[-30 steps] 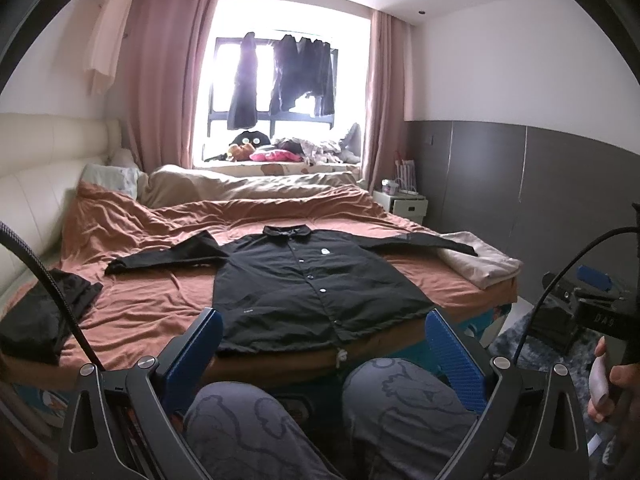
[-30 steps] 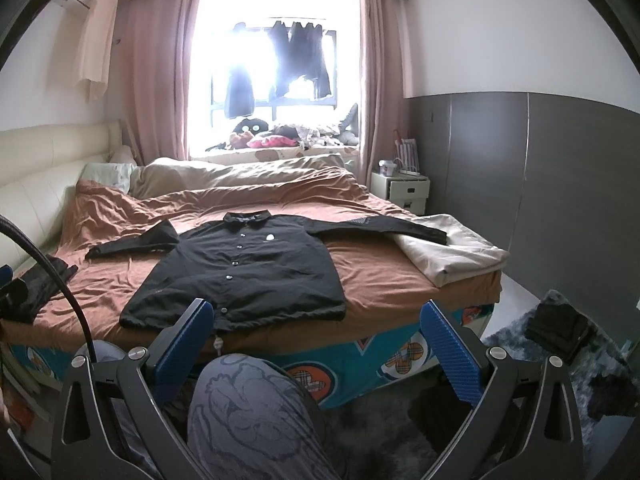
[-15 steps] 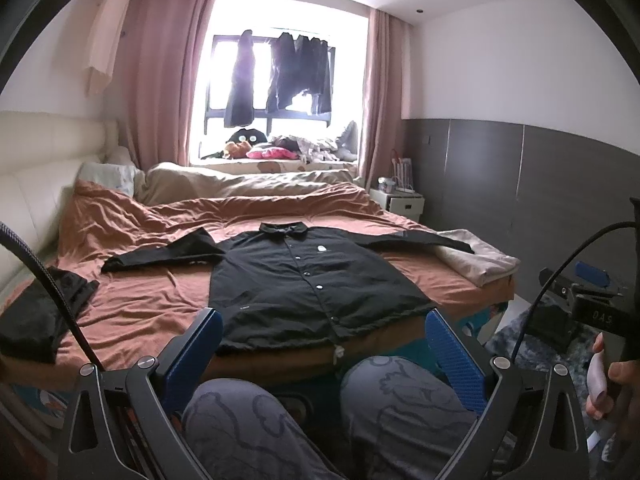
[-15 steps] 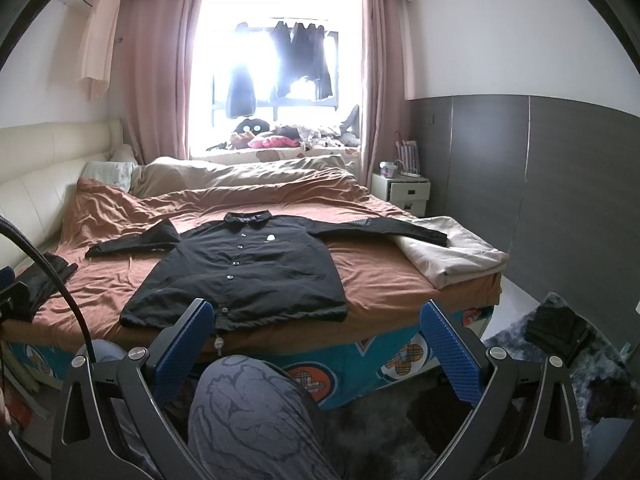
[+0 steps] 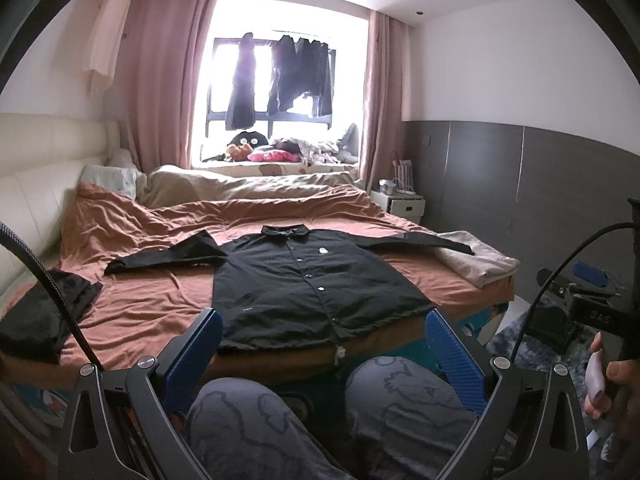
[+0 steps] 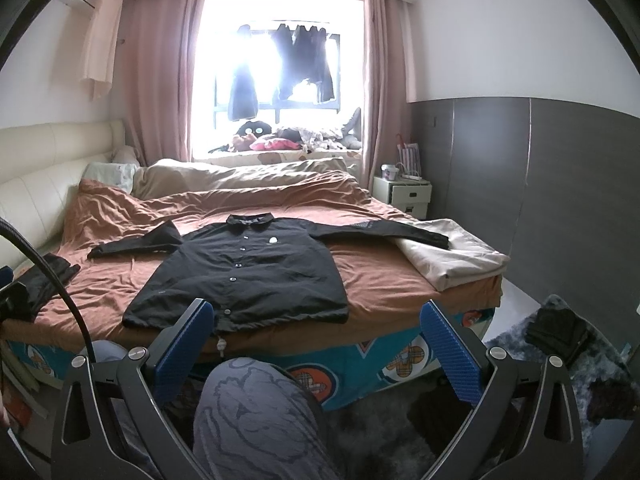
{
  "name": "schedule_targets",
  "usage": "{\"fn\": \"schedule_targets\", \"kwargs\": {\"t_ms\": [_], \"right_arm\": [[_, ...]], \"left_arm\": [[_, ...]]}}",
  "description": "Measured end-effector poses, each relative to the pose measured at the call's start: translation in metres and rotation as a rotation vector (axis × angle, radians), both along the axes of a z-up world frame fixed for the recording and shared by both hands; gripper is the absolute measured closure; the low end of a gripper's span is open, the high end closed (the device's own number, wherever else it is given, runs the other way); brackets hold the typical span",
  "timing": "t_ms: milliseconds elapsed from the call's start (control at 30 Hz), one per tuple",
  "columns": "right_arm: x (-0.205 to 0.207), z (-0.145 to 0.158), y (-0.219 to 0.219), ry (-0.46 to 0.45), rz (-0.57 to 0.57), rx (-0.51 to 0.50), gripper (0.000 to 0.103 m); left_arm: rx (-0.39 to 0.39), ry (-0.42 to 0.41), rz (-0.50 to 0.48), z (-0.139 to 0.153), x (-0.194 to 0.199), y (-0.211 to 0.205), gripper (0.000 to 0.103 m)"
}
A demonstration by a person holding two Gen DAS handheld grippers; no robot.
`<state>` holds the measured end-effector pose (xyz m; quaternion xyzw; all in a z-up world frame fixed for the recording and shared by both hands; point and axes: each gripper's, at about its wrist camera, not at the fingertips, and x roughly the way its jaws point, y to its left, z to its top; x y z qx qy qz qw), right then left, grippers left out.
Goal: Fold large clothes
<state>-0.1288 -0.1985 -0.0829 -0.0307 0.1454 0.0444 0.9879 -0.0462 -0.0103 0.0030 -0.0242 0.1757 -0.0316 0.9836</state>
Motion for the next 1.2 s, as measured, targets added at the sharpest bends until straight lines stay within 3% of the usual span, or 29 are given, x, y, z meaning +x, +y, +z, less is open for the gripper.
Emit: {"fn": "schedule_targets", "kwargs": {"t_ms": [533,1200], "right_arm": [[0.005,0.003,-0.005,-0.034,0.044,0.010,0.000],[0.144,-0.001,0.041,-0.007,0.150,0.032,0.000]], "left_arm": [[-0.015,-0.028,0.033,0.002,-0.003,0.016,0.001],[-0.042,0.018,0.197,0.005,0.102,0.105,0.001]]}}
